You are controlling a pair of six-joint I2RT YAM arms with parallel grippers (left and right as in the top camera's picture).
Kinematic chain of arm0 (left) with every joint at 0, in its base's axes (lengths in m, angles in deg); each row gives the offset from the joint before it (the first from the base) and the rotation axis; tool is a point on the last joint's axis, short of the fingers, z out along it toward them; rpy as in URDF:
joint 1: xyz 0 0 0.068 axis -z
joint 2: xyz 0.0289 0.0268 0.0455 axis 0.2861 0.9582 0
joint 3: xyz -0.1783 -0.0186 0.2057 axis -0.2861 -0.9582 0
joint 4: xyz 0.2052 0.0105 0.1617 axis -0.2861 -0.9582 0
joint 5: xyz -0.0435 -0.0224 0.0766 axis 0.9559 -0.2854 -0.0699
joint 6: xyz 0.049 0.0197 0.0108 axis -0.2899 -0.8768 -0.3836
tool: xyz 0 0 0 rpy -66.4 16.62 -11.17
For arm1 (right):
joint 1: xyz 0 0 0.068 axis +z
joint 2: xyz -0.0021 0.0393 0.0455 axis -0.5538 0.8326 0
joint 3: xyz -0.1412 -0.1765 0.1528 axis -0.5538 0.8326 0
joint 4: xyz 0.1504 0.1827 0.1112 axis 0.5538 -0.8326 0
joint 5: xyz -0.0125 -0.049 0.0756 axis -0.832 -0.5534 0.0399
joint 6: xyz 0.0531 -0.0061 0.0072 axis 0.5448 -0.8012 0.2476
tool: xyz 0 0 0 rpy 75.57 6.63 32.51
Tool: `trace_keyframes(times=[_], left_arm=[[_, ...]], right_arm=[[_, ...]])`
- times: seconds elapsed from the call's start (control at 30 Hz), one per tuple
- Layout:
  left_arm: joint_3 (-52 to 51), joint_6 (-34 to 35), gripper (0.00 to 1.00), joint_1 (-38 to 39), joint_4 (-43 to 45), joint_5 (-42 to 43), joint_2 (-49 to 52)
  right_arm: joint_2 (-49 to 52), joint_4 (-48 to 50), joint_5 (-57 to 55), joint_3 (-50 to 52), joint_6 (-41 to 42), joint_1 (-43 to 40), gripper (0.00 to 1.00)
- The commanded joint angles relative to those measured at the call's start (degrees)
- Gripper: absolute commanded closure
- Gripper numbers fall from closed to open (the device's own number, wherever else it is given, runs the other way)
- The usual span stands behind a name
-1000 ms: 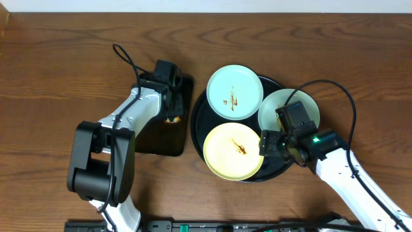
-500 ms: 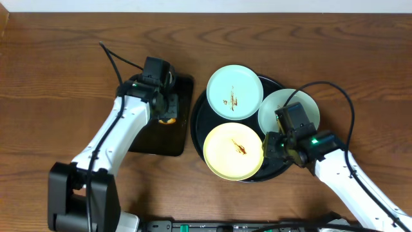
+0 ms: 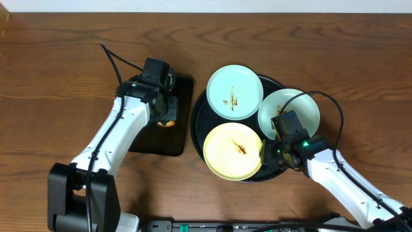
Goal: Clean dirty plates on tray and stack at the side
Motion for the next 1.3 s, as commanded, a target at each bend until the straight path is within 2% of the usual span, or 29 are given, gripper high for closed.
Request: trace_keyframes(times=[0.0, 0.3, 0.57, 0.7, 0.73, 0.8, 0.83, 1.1, 1.27], left_arm=[[0.3, -0.5, 0.92, 0.2, -0.1, -0.1, -0.1], [0.3, -0.5, 0.92, 0.2, -0.2, -0.1, -0.1], [0.3, -0.5, 0.92, 0.2, -0.2, -0.1, -0.1], [0.3, -0.5, 0.92, 0.2, -0.2, -0.1, -0.1], [0.3, -0.5, 0.92, 0.2, -0.2, -0.1, -0.1], [0.3, -0.5, 0.92, 0.2, -0.2, -0.1, -0.1], [0.3, -0.5, 0.92, 0.2, -0.2, -0.1, -0.1], [0.3, -0.1, 0.93, 0.1, 0.6, -0.1, -0.3], [0.3, 0.5, 0.92, 0.1, 4.8, -1.4, -2.6]], right_arm=[[1.0, 0.4, 0.3, 0.3, 0.1, 0.3, 0.57], [4.2, 2.1, 0.4, 0.5, 0.1, 0.3, 0.61], [7.5, 4.0, 0.3, 0.5, 0.1, 0.3, 0.80], [8.9, 5.7, 0.3, 0.5, 0.1, 0.3, 0.84], [8.9, 5.9, 0.3, 0.5, 0.1, 0.3, 0.86], [9.1, 6.8, 0.3, 0.5, 0.1, 0.3, 0.97], [9.1, 7.0, 0.3, 0.5, 0.1, 0.3, 0.99], [9.1, 7.1, 0.3, 0.5, 0.0, 0.3, 0.99], [9.1, 7.1, 0.3, 0.5, 0.0, 0.3, 0.99]])
